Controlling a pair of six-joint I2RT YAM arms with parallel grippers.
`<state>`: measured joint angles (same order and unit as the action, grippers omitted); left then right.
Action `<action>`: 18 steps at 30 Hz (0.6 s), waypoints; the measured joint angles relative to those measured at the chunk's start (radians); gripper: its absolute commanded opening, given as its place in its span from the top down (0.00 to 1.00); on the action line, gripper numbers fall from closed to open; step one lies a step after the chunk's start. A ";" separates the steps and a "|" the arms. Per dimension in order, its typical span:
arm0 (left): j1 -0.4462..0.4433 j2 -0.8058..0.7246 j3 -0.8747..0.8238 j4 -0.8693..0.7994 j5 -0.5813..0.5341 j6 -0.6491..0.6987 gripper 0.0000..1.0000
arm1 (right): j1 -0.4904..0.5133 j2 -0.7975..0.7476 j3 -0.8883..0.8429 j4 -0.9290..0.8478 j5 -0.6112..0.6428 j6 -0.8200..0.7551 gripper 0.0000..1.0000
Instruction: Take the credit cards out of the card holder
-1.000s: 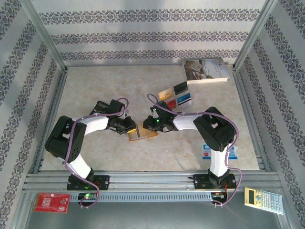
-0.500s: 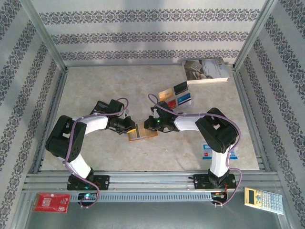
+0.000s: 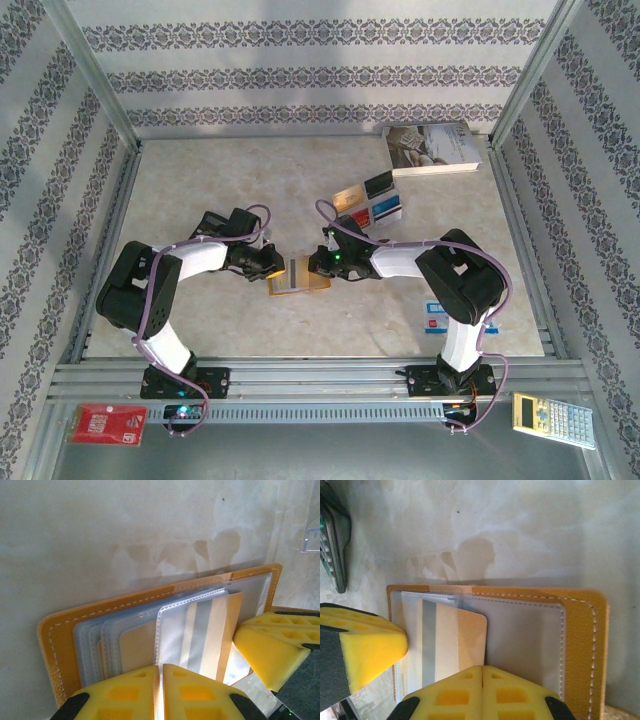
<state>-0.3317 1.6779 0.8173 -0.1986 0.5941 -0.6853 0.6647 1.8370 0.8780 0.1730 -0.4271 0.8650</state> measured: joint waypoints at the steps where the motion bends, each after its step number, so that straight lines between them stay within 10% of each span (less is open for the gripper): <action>1: 0.000 0.000 0.005 -0.008 -0.003 0.003 0.87 | 0.000 0.000 0.000 0.000 0.000 0.000 0.99; 18: 0.004 -0.060 0.034 -0.080 -0.003 0.000 0.81 | 0.002 -0.009 0.006 0.000 -0.008 0.000 0.85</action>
<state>-0.3279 1.6176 0.8513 -0.2783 0.5907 -0.6857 0.6662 1.8278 0.8837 0.1726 -0.4351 0.8650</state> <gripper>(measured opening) 0.202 0.119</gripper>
